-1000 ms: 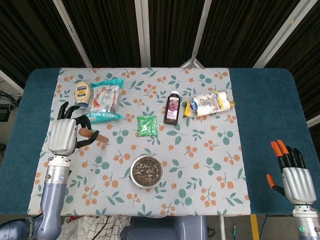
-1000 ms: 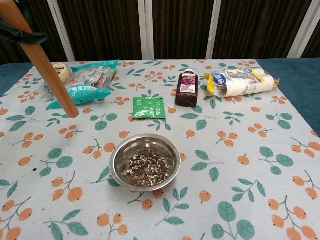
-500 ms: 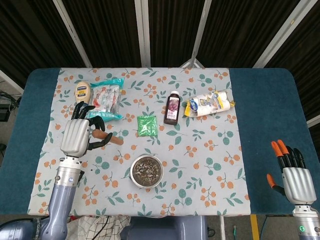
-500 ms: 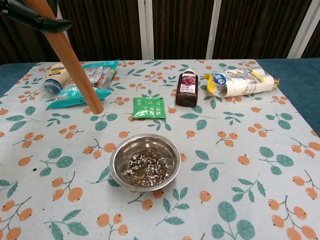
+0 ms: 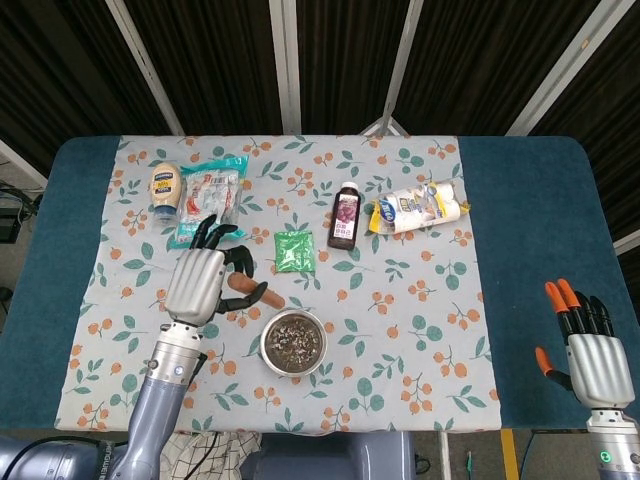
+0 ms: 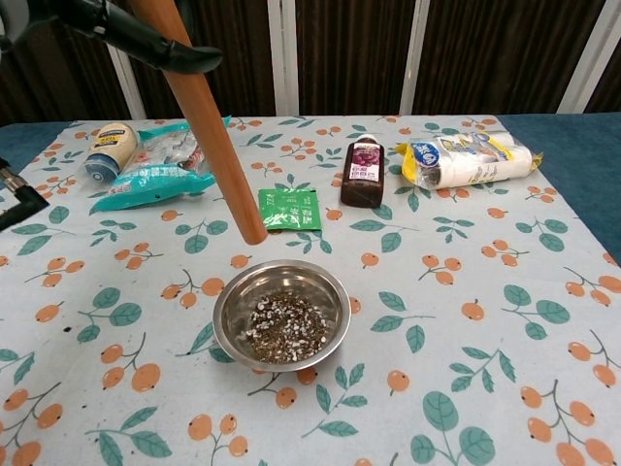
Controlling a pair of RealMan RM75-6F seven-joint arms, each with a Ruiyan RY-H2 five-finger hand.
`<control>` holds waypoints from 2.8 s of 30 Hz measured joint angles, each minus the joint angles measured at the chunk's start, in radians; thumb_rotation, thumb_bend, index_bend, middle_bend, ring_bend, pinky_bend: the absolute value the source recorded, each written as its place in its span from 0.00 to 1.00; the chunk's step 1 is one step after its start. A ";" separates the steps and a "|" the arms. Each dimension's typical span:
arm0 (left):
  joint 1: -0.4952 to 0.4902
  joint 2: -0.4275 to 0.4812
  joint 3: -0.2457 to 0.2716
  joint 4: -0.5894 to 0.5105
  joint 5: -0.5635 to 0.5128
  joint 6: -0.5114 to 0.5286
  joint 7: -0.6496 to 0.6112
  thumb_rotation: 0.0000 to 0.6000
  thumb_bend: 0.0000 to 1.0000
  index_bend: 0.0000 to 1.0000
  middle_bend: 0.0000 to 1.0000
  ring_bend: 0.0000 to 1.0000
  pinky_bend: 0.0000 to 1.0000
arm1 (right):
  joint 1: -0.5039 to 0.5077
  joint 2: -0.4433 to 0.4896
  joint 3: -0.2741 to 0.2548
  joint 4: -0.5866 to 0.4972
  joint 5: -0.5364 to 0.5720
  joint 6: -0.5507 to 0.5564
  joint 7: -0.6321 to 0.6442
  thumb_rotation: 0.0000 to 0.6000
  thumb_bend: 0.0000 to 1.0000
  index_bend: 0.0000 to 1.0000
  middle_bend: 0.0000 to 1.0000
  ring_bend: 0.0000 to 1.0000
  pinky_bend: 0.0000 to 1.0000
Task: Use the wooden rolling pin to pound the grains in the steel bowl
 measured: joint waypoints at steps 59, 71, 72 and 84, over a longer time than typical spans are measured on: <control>-0.051 -0.184 0.136 0.142 -0.009 -0.026 0.072 1.00 0.90 0.67 0.71 0.19 0.00 | -0.001 0.004 -0.001 -0.003 0.000 -0.001 0.005 1.00 0.37 0.00 0.00 0.00 0.00; -0.052 -0.180 0.094 0.096 0.021 -0.019 0.057 1.00 0.90 0.67 0.71 0.19 0.00 | -0.001 0.003 -0.002 -0.004 0.000 -0.002 0.002 1.00 0.37 0.00 0.00 0.00 0.00; -0.052 -0.179 0.092 0.091 0.022 -0.018 0.058 1.00 0.90 0.67 0.71 0.19 0.00 | -0.001 0.003 -0.002 -0.004 0.000 -0.002 0.002 1.00 0.37 0.00 0.00 0.00 0.00; -0.044 -0.183 0.112 0.097 0.009 -0.025 0.064 1.00 0.90 0.67 0.71 0.19 0.00 | -0.001 0.003 -0.001 -0.004 0.000 -0.001 0.003 1.00 0.37 0.00 0.00 0.00 0.00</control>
